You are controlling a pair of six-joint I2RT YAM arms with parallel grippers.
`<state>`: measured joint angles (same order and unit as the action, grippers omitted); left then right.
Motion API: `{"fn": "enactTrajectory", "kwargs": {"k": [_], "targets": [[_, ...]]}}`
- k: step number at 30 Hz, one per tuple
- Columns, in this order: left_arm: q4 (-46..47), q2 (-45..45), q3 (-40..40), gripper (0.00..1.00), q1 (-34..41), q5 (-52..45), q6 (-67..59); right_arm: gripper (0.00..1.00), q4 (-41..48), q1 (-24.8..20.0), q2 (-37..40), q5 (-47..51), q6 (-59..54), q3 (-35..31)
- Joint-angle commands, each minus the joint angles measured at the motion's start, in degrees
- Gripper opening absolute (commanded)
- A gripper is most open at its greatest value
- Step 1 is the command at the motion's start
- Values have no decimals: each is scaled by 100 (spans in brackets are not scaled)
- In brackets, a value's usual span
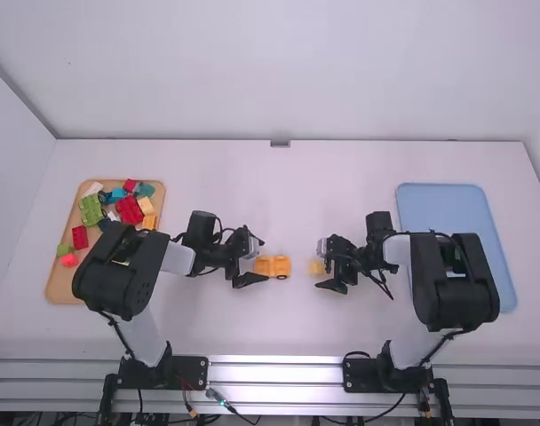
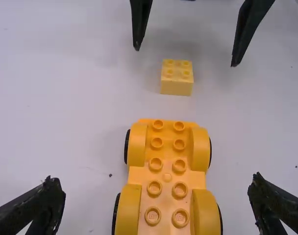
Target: Assemble lego blocks to make yellow taxi
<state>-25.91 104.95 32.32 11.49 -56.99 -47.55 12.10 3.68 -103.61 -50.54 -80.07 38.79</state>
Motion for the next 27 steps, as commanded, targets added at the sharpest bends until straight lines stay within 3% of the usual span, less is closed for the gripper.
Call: {"fn": "enactTrajectory", "kwargs": {"k": [1,8,12,17,18,19,23,27], "targets": [[15,39,61,99,11,-192,22,99,61,-26,-177,-219,-120,278],[11,39,63,99,17,-190,22,90,48,9,-774,-219,-122,588],[13,39,63,99,22,-188,20,72,396,22,-1005,-221,-278,833],[11,39,63,99,13,-192,22,63,1032,11,-1008,-214,-798,1032],[11,39,63,99,13,-190,22,59,1095,11,-1008,-210,-881,1040],[11,39,63,99,22,-188,22,49,1084,11,-1008,-212,-892,1034],[9,39,63,99,28,-190,20,49,1027,11,-1010,-203,-868,981],[4,39,63,99,44,-190,22,57,879,11,-1010,-151,-769,881]]}}
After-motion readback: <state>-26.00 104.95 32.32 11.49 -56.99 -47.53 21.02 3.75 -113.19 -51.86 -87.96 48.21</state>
